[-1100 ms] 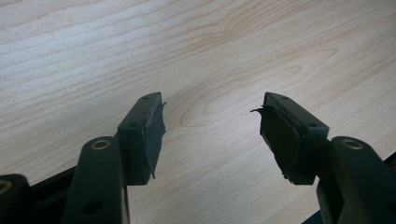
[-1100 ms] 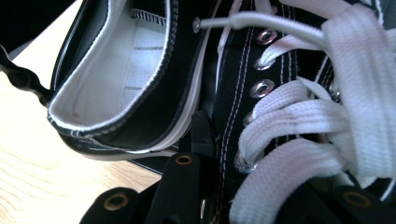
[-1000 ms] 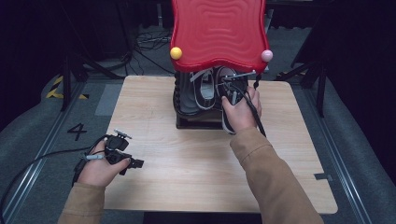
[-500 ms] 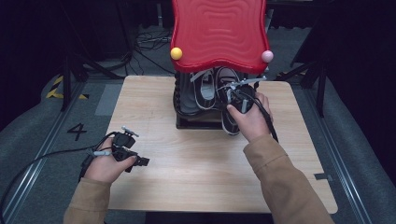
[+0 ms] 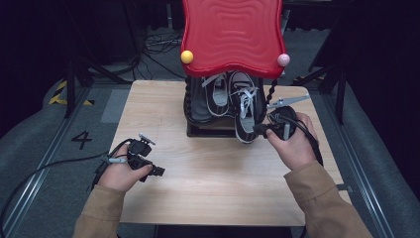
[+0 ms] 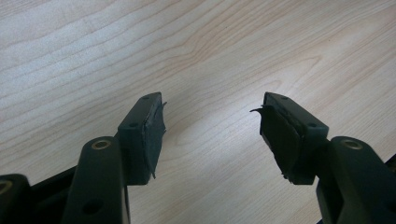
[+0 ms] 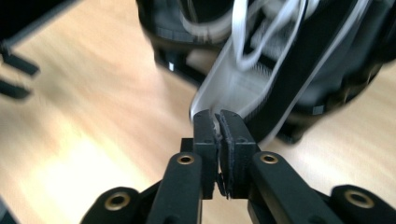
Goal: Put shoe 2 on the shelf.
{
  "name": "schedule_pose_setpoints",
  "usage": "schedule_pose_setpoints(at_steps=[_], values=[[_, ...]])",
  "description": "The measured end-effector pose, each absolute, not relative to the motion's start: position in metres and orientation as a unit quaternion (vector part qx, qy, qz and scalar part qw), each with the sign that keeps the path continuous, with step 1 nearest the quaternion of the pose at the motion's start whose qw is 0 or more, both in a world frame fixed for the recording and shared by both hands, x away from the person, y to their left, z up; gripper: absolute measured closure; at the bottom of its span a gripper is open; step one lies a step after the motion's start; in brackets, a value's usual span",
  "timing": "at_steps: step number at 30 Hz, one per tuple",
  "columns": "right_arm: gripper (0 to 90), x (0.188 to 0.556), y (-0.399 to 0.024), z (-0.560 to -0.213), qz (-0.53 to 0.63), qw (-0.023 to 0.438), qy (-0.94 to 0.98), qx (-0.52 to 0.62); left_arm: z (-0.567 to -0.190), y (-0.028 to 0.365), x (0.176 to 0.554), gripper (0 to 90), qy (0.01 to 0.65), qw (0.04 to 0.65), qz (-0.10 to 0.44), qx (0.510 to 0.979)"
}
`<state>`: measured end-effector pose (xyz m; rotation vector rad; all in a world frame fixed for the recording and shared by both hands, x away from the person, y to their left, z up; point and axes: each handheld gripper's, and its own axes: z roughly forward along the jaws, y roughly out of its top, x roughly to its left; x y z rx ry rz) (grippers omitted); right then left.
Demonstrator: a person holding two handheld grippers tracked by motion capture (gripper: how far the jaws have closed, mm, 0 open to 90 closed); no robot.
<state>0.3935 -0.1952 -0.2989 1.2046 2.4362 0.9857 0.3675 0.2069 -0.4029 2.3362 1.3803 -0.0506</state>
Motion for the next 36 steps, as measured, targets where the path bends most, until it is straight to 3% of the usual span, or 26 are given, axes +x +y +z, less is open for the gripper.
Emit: schedule_pose_setpoints(at_steps=[13, 21, 30, 33, 36], values=[[90.0, 0.398, -0.193, -0.358, 0.291, 0.073, 0.861, 0.411, -0.403, 0.214, 0.362, 40.4, 0.508, 0.215, -0.019, 0.834], [90.0, 0.410, -0.190, -0.368, 0.298, 0.064, 0.851, 0.427, -0.405, 0.216, 0.363, 40.3, 0.507, 0.212, -0.020, 0.835], [90.0, 0.409, -0.185, -0.368, 0.316, 0.098, 0.832, 0.445, -0.407, 0.213, 0.364, 40.3, 0.506, 0.209, -0.021, 0.837], [90.0, 0.415, -0.184, -0.364, 0.312, 0.136, 0.823, 0.456, -0.410, 0.210, 0.365, 40.2, 0.504, 0.204, -0.024, 0.839], [90.0, 0.424, -0.184, -0.361, 0.305, 0.134, 0.823, 0.461, -0.411, 0.210, 0.365, 40.2, 0.504, 0.203, -0.027, 0.839]])
